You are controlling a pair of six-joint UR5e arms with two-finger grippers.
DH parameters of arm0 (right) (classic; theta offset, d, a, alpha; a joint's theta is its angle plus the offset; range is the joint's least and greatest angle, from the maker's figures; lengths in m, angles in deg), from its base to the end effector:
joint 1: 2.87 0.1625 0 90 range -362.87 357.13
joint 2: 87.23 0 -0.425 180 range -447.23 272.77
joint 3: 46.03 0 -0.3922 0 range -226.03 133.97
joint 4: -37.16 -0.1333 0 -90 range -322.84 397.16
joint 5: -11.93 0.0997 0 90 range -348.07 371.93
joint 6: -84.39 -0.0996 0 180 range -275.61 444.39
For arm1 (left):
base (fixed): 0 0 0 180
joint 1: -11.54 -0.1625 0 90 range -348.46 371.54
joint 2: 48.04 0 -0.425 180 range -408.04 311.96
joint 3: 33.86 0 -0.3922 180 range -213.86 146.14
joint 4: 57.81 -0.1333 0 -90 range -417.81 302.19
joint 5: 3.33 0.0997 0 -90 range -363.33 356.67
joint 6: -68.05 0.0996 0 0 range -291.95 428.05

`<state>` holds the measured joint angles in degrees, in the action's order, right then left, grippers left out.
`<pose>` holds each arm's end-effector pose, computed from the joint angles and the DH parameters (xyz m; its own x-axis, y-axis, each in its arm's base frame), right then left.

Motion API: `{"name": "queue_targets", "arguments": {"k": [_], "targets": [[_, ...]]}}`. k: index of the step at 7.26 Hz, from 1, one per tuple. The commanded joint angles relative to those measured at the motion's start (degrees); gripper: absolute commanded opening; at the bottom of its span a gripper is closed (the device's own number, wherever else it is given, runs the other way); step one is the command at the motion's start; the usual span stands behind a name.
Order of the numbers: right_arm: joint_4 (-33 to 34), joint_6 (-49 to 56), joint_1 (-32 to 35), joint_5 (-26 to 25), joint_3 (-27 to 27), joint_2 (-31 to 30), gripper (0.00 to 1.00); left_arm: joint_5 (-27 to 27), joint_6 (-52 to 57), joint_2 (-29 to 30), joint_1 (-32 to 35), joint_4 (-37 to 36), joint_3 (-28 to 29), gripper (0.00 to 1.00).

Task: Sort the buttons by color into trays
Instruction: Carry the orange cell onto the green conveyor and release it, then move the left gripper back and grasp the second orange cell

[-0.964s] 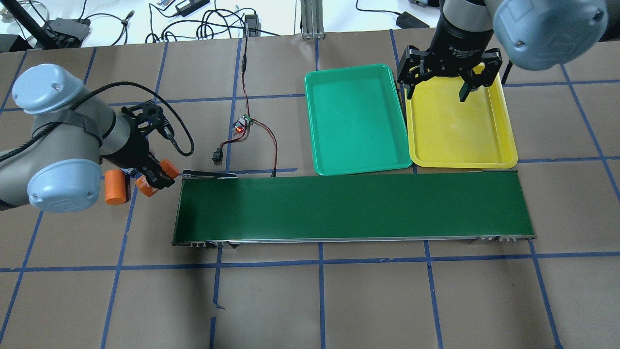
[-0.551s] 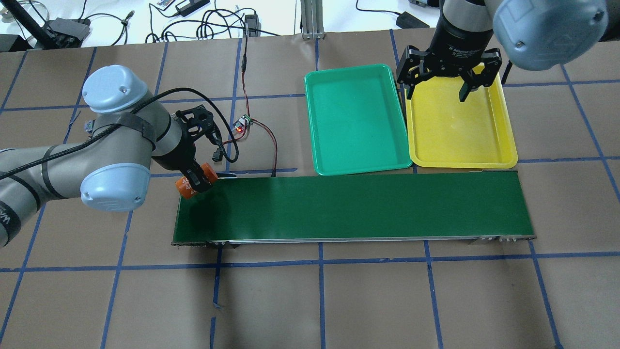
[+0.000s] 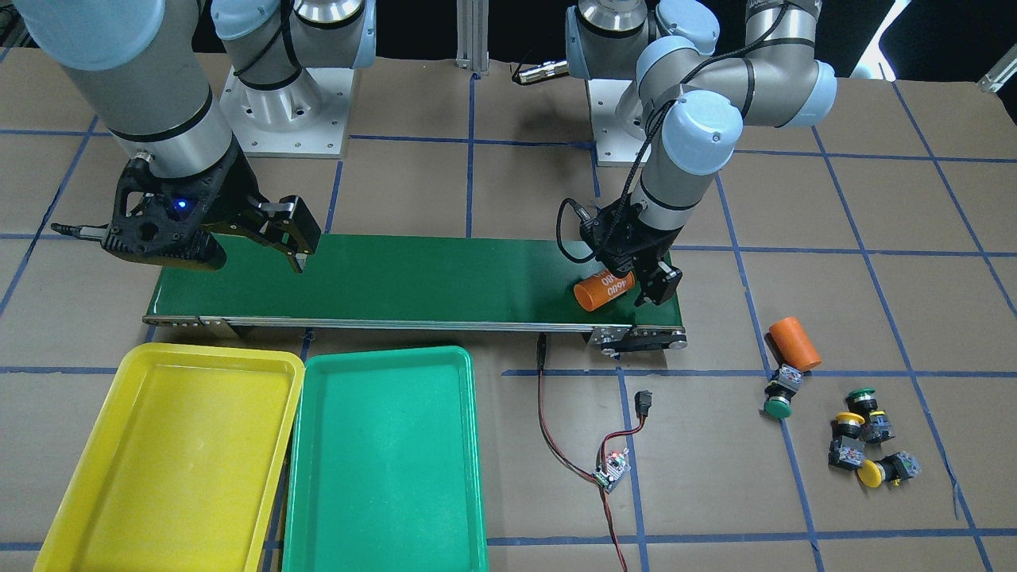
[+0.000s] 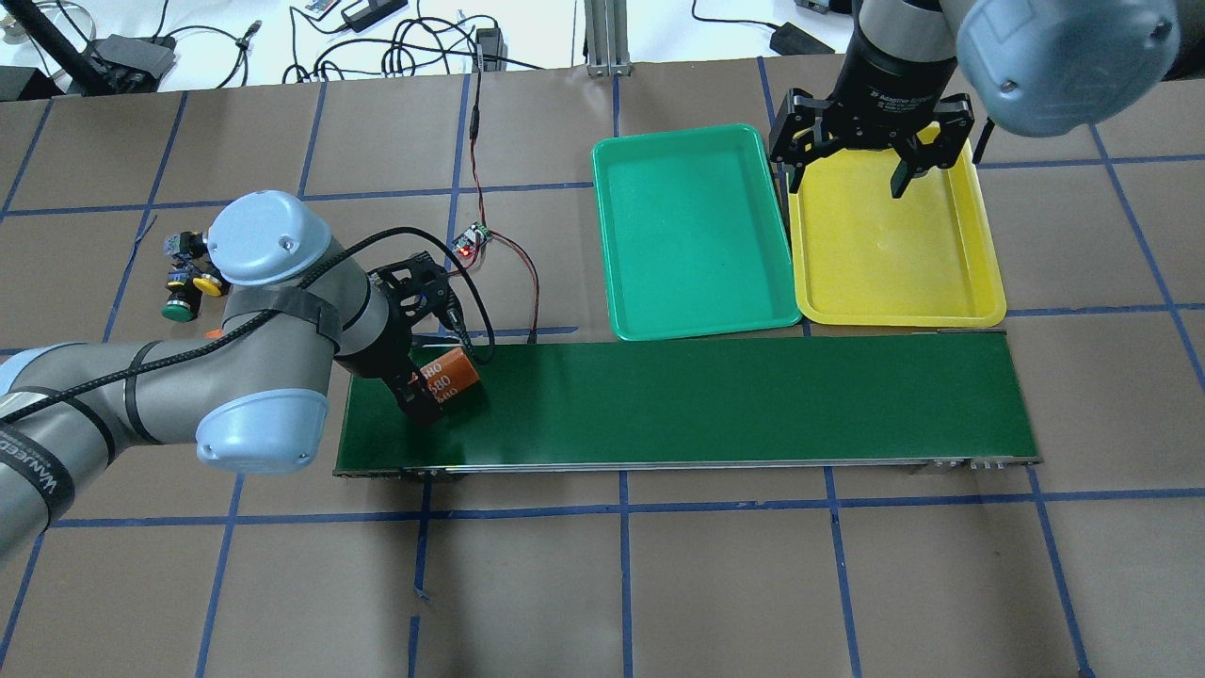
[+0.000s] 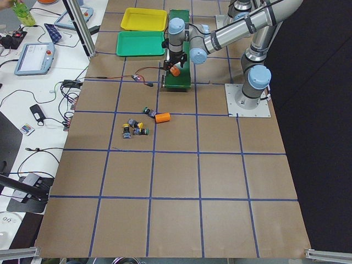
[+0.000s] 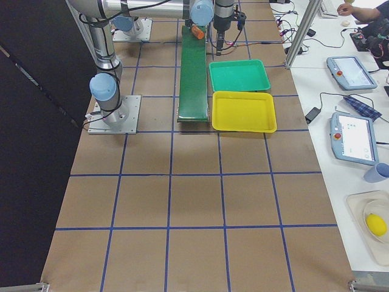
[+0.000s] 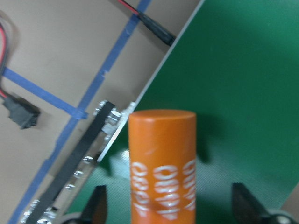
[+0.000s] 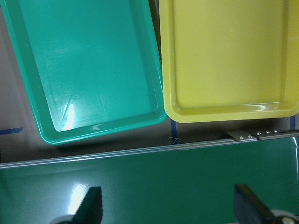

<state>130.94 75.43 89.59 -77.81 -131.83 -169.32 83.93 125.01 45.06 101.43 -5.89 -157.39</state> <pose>0.1572 -0.5434 0.4586 -0.9936 0.1132 -0.0047 0.1132 0.9936 -0.0005 -0.1372 -0.4402 0.2559 -0.5462 0.8376 0.0048 0.8363 0.5456 -0.0539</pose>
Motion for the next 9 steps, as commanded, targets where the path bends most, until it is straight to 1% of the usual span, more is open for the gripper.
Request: {"name": "queue_targets", "arguments": {"k": [1,2,3,4,5,6,7,8,9], "targets": [[0.00,0.00,0.00,0.00,0.02,0.00,1.00,0.80,0.17,-1.25,-1.29,0.96,2.56,1.00],[0.00,0.00,0.00,-0.08,-0.07,0.00,1.00,0.90,-0.27,-2.48,-4.00,11.78,7.03,1.00],[0.00,0.00,0.00,-0.08,0.02,0.09,1.00,0.72,-0.01,-3.62,-8.38,20.76,10.64,1.00],[0.00,0.00,0.00,0.00,0.02,0.00,1.00,0.20,0.34,-3.20,-14.34,24.07,12.85,1.00],[0.00,0.09,0.00,-0.08,0.02,0.00,1.00,0.28,-0.44,-1.19,-21.10,23.32,12.44,1.00],[0.00,0.09,0.00,-0.08,0.02,0.17,1.00,0.37,-1.49,1.35,-26.04,22.53,13.22,1.00],[0.00,0.09,0.00,-0.08,0.02,0.18,1.00,0.63,-4.81,4.68,-30.18,18.70,13.92,1.00],[0.00,0.09,0.00,-0.08,0.02,0.09,1.00,0.81,-10.24,8.46,-31.26,13.79,13.84,1.00],[0.00,0.09,0.00,-0.08,0.02,0.09,1.00,0.72,-18.56,11.80,-31.27,11.65,13.49,1.00]]}}
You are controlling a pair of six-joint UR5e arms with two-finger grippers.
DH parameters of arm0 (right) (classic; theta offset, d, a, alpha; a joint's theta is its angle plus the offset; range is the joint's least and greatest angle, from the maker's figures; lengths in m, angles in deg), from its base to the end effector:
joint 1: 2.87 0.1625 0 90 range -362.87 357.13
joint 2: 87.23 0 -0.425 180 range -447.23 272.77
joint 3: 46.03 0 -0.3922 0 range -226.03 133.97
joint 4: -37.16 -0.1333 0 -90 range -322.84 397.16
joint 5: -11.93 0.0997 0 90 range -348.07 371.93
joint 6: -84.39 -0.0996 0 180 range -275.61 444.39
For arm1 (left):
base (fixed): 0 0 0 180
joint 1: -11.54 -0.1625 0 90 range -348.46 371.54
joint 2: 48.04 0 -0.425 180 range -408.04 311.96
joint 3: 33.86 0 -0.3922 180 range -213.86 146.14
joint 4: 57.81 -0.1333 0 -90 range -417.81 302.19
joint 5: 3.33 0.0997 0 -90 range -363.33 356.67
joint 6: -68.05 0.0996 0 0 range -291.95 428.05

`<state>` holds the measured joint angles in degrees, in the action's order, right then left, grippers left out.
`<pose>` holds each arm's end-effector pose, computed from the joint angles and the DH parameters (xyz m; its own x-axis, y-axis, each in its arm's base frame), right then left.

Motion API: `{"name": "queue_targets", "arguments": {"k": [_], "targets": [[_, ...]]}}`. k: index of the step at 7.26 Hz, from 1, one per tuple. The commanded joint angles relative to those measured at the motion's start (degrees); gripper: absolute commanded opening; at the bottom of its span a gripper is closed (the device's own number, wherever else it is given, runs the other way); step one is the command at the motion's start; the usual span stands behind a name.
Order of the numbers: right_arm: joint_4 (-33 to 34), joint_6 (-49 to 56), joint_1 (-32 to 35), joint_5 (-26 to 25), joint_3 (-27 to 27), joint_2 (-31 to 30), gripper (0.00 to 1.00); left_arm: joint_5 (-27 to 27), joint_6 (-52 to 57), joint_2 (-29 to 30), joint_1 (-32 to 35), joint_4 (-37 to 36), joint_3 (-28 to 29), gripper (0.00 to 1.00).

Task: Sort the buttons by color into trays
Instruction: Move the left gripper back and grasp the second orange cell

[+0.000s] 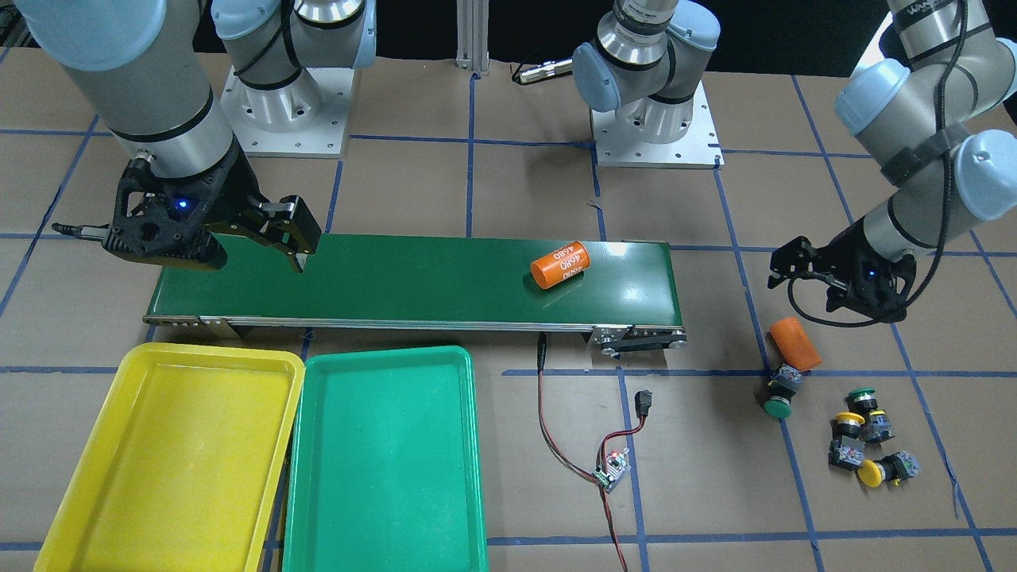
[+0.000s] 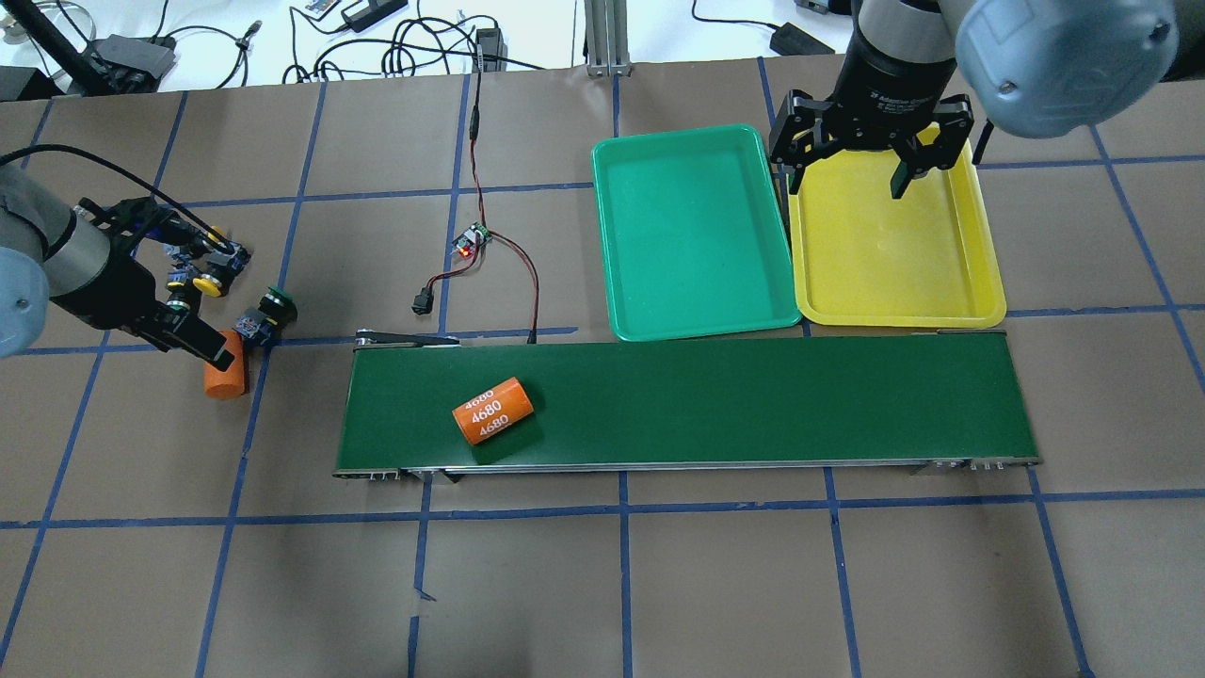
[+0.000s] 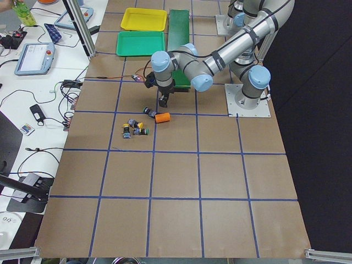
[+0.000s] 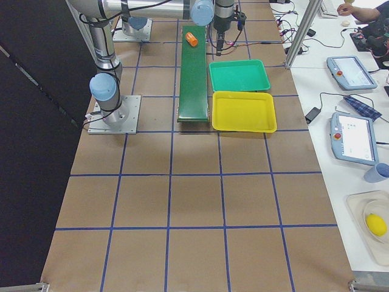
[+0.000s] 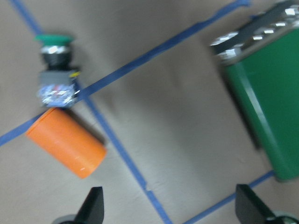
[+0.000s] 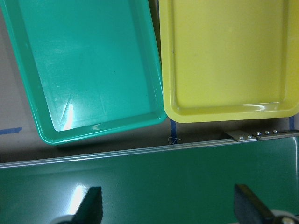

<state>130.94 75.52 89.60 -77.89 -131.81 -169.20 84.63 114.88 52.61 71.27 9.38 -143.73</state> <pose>0.1572 -0.5441 0.4576 -0.9938 0.1115 -0.0030 0.1115 0.9938 0.0010 0.1348 -0.5024 0.2690 -0.9532 0.2767 0.1220 0.2860 0.9560 0.0661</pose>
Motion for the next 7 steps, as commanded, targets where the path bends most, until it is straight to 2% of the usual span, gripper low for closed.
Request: {"name": "queue_targets", "arguments": {"k": [1,3,4,5,6,7], "targets": [[0.00,0.00,0.00,0.00,0.00,-0.03,1.00,0.03,-15.03,6.72,-1.10,-6.34,-0.43,1.00],[0.00,0.00,0.00,0.00,-0.08,-0.03,1.00,-0.06,-19.47,10.16,-1.10,-10.14,-0.52,1.00],[0.00,0.00,0.00,0.00,0.00,0.05,1.00,0.03,-20.19,11.05,-1.10,-11.54,-0.52,0.95],[0.00,0.00,0.00,0.00,0.00,0.06,1.00,0.11,-19.94,11.23,-1.10,-11.90,-0.96,0.47],[0.00,0.00,-0.09,0.00,0.00,-0.03,1.00,0.11,-21.33,11.15,-1.10,-11.91,-0.70,0.15],[0.00,0.00,0.00,0.00,0.00,0.05,1.00,0.29,-23.86,9.75,-1.02,-11.91,-0.70,0.01]]}}
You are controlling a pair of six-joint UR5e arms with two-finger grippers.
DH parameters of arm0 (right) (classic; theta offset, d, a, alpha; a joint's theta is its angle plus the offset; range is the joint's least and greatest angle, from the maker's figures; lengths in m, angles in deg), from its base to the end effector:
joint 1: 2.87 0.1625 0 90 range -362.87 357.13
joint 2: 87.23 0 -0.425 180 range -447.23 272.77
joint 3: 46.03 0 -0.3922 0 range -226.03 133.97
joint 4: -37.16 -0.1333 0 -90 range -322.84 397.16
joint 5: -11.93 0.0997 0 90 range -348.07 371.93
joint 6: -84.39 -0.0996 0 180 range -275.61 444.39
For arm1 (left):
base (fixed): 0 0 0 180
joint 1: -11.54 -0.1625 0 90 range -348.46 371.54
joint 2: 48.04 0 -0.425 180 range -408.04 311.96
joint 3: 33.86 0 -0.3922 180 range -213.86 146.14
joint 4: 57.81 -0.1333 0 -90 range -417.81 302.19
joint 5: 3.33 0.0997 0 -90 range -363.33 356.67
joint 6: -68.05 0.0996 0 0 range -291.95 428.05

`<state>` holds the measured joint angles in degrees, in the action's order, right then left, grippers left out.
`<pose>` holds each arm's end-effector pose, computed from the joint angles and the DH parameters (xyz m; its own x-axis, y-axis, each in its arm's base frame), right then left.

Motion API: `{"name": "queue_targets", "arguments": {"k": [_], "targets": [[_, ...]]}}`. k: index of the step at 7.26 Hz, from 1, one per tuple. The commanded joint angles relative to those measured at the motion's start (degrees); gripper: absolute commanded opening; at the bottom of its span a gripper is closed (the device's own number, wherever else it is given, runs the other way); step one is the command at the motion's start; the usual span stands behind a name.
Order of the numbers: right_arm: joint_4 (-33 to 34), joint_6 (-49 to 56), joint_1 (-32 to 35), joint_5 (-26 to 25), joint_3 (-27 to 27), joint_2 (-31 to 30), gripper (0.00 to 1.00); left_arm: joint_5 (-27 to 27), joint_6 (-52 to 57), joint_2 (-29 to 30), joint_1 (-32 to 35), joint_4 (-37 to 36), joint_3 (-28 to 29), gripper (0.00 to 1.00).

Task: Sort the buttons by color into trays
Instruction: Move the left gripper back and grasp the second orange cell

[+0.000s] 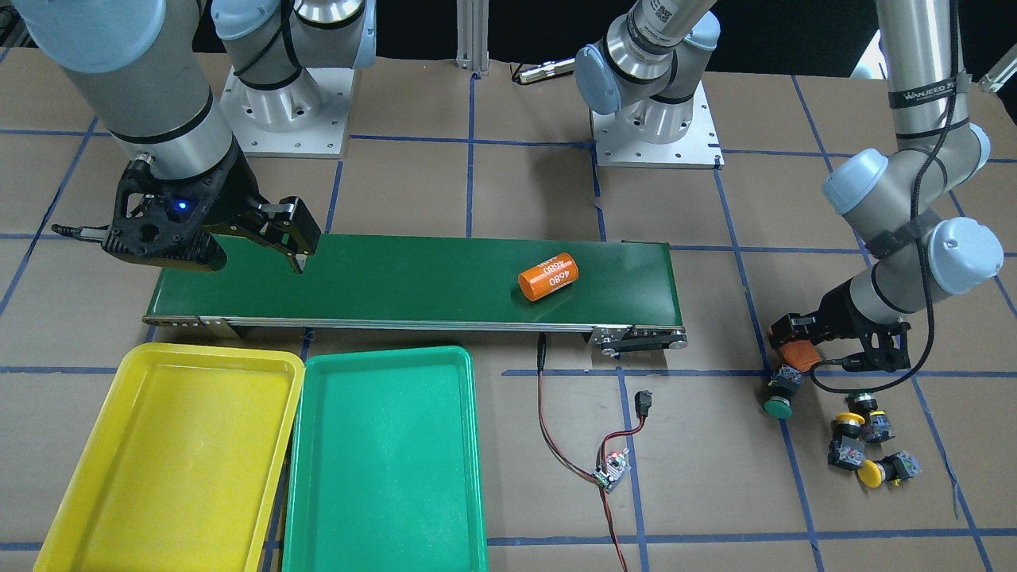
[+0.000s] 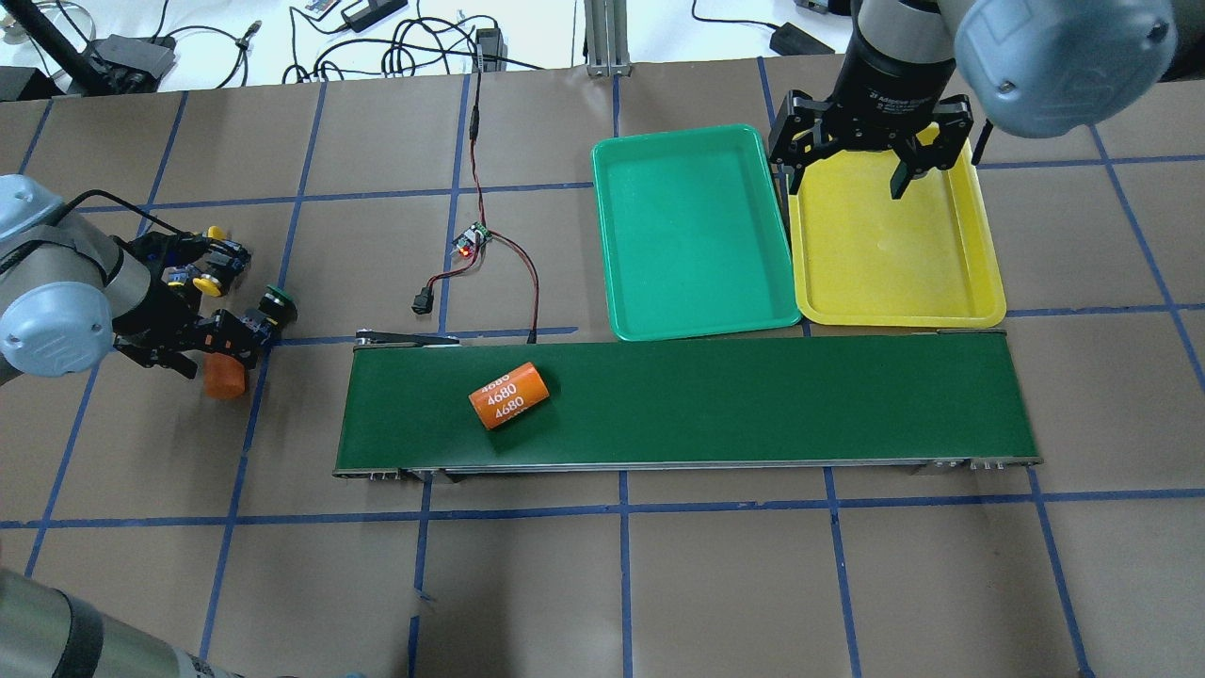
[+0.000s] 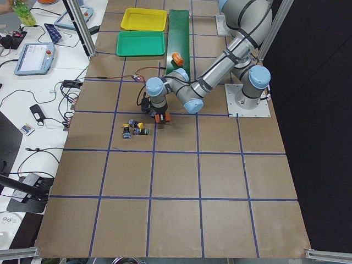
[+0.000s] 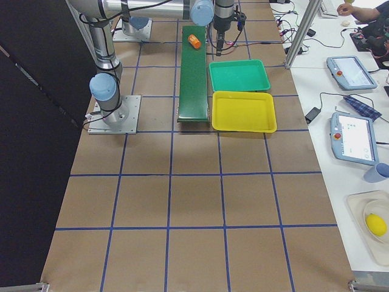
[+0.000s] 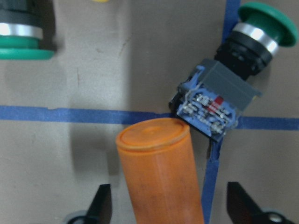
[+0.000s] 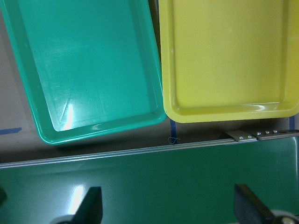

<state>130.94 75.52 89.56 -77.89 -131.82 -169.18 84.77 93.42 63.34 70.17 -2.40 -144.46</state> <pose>0.1568 -0.5443 0.4573 -0.9937 0.1122 -0.0029 0.1122 0.9937 0.0015 0.1606 -0.5258 0.1844 -0.9902 -0.1106 0.0848 -0.1018 0.9896 0.1021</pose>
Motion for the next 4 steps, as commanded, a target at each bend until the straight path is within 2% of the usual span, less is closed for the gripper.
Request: {"name": "queue_targets", "arguments": {"k": [1,2,4], "targets": [[0.00,0.00,0.03,0.00,-0.08,-0.05,1.00,0.23,-2.87,-2.04,0.51,0.31,-0.05,0.00],[0.00,0.00,0.03,0.00,0.00,0.03,1.00,1.02,-6.01,-4.40,0.86,2.40,-0.14,0.00],[0.00,0.00,0.03,0.09,0.00,-0.05,1.00,1.11,-20.63,-12.73,4.70,14.06,0.56,0.00]]}}
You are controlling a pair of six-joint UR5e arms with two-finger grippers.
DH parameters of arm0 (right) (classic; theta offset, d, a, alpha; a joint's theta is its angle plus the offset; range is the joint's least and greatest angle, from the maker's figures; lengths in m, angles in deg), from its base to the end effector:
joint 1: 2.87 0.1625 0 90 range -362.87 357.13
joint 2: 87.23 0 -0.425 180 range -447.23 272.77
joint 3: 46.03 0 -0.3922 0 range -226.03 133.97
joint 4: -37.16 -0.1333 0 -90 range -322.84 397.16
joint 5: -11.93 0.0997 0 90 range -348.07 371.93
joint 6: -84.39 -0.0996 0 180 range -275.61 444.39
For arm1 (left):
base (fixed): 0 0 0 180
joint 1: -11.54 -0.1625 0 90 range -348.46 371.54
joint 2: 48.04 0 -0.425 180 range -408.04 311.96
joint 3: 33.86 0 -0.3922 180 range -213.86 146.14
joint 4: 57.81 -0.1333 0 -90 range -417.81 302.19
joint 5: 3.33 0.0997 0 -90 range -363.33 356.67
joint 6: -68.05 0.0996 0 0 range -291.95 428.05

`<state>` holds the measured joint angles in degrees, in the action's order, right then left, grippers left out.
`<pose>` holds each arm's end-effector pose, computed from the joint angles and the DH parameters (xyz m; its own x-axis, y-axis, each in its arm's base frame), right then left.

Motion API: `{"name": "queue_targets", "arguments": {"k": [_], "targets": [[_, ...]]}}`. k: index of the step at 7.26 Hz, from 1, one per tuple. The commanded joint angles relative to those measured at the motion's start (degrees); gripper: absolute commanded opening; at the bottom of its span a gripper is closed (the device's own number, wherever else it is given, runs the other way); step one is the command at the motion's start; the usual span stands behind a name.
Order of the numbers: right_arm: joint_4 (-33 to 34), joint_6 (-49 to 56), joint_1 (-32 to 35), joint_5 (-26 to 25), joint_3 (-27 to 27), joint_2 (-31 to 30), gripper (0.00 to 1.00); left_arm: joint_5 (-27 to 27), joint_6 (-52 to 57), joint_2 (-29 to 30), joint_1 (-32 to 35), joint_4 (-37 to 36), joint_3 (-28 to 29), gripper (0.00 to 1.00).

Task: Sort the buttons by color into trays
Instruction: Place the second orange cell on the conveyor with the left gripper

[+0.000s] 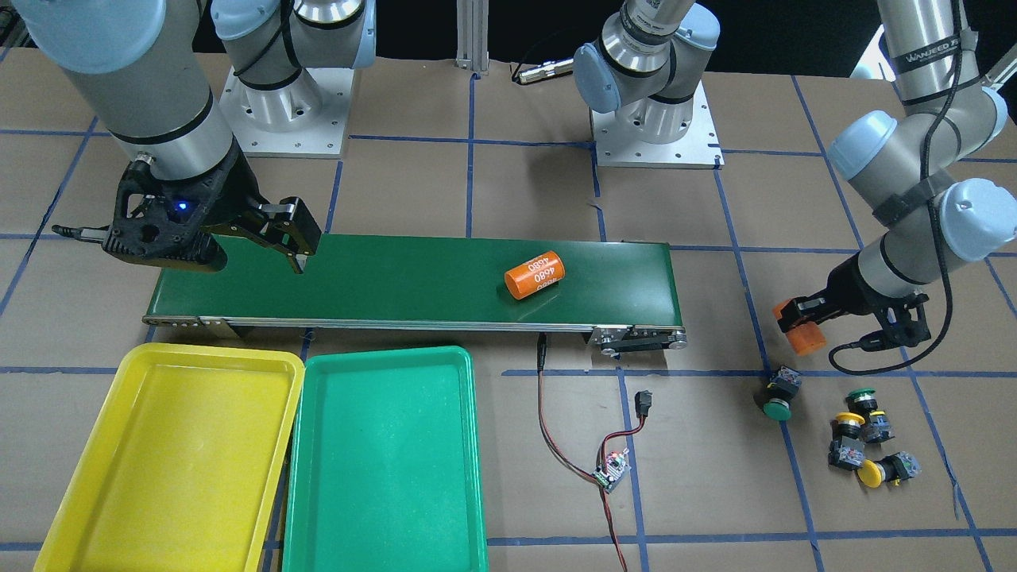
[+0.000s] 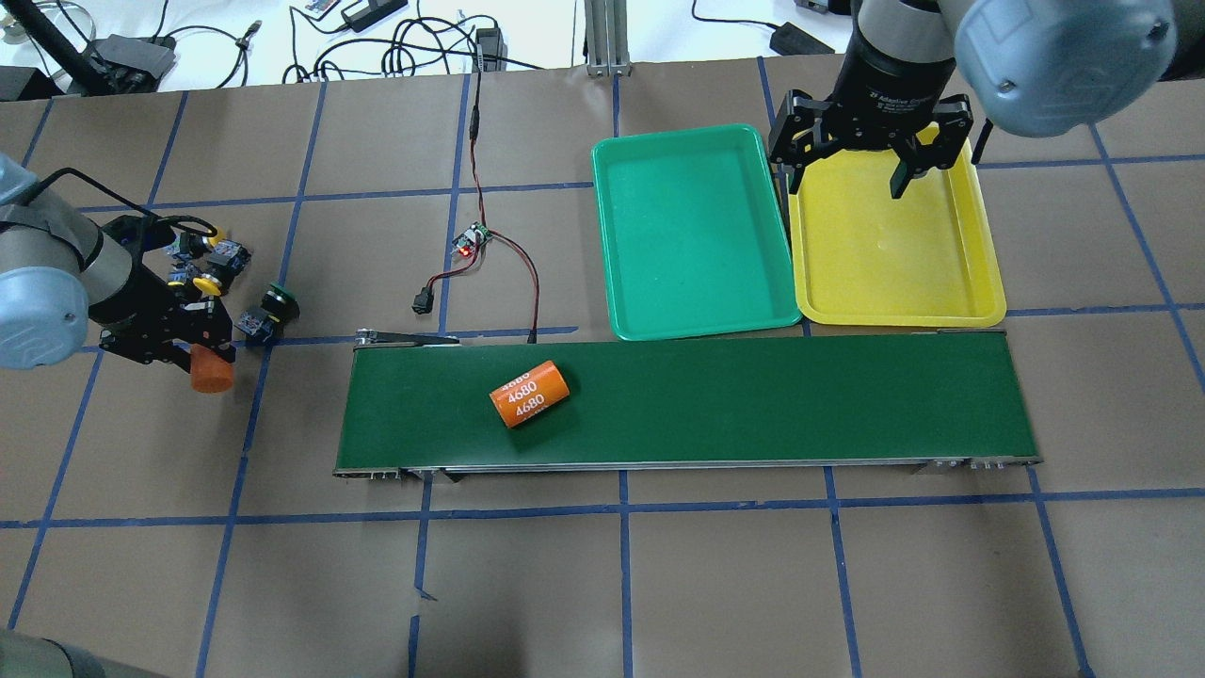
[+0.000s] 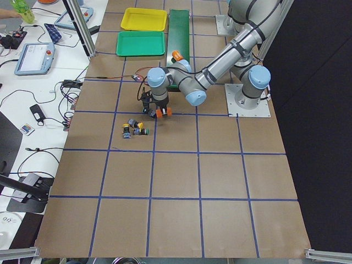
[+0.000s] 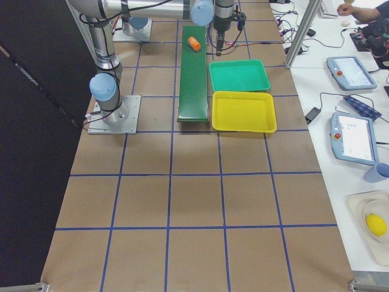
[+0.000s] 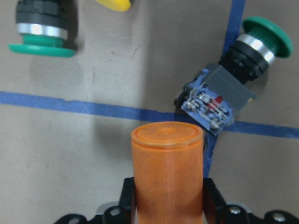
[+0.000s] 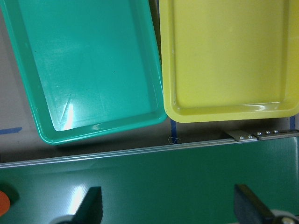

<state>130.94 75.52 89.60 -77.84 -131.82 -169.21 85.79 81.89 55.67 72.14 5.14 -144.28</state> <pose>0.1573 -0.5440 0.4576 -0.9938 0.1115 -0.0039 0.1115 0.9938 0.0011 0.1339 -0.5123 0.2442 -0.9615 -0.2714 0.0443 -0.2649 0.9573 0.1160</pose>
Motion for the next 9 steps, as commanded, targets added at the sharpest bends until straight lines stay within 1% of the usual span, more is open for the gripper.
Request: {"name": "queue_targets", "arguments": {"k": [1,2,4,5,6,7,8,9], "targets": [[0.00,0.09,-0.09,-0.14,-0.08,0.15,1.00,0.01,-18.58,-8.15,7.55,9.27,0.39,0.00],[0.00,0.00,-0.09,0.03,-0.08,0.07,1.00,-0.43,-30.07,-9.74,12.91,10.16,0.30,0.00],[0.00,0.00,-0.09,0.03,-0.08,0.06,1.00,-0.96,-53.72,-9.24,24.24,10.09,-0.66,0.00],[0.00,0.00,-0.09,0.03,-0.08,0.06,1.00,-0.70,-58.70,-8.01,28.48,9.65,-0.67,0.10],[0.00,0.00,-0.18,0.03,-0.08,0.06,1.00,-0.78,-64.50,-7.91,30.95,10.34,-1.19,0.10],[0.00,0.00,-0.18,-0.05,-0.08,0.15,1.00,-0.96,-68.64,-7.91,31.50,9.57,-3.72,0.10],[0.00,0.09,-0.26,-0.06,-0.08,0.15,1.00,-1.57,-68.77,-7.74,31.51,9.21,-5.57,0.18],[0.00,0.00,-0.27,0.03,-0.08,0.07,1.00,-1.58,-68.25,-7.56,31.42,9.12,-5.59,0.47]]}}
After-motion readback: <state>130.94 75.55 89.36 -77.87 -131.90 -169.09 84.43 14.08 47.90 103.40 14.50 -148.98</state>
